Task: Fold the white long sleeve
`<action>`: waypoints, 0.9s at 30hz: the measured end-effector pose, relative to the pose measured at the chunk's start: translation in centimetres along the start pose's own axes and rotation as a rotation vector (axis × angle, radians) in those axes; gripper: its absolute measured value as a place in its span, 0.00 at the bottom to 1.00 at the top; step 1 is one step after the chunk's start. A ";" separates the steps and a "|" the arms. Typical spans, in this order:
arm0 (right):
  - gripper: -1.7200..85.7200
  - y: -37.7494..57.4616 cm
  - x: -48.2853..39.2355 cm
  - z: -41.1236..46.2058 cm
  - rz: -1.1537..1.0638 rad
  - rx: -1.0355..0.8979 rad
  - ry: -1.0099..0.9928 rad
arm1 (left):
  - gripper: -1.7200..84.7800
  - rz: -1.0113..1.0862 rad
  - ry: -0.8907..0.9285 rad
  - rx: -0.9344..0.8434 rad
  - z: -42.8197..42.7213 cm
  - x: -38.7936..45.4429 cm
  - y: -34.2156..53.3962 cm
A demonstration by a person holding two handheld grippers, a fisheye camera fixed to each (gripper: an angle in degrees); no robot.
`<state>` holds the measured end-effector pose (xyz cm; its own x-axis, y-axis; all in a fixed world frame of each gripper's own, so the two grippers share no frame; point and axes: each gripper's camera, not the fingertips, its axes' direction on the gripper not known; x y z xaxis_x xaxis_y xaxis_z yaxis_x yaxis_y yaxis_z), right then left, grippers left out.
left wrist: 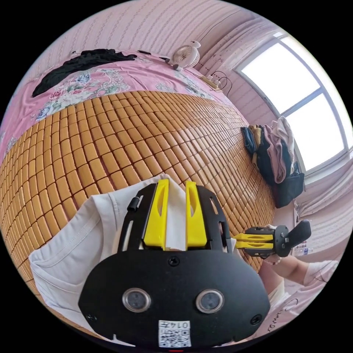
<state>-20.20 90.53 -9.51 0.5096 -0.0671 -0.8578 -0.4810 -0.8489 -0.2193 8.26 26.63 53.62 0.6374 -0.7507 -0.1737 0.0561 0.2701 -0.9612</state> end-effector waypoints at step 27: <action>0.15 -15.3 6.6 7.5 0.079 -0.029 0.001 | 0.14 -0.289 -0.180 0.229 -18.0 -15.3 25.2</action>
<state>-14.85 106.96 -15.27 0.4718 -0.1353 -0.8712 -0.4989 -0.8557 -0.1373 -13.90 34.07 28.22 0.6935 -0.7032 0.1568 0.4098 0.2060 -0.8886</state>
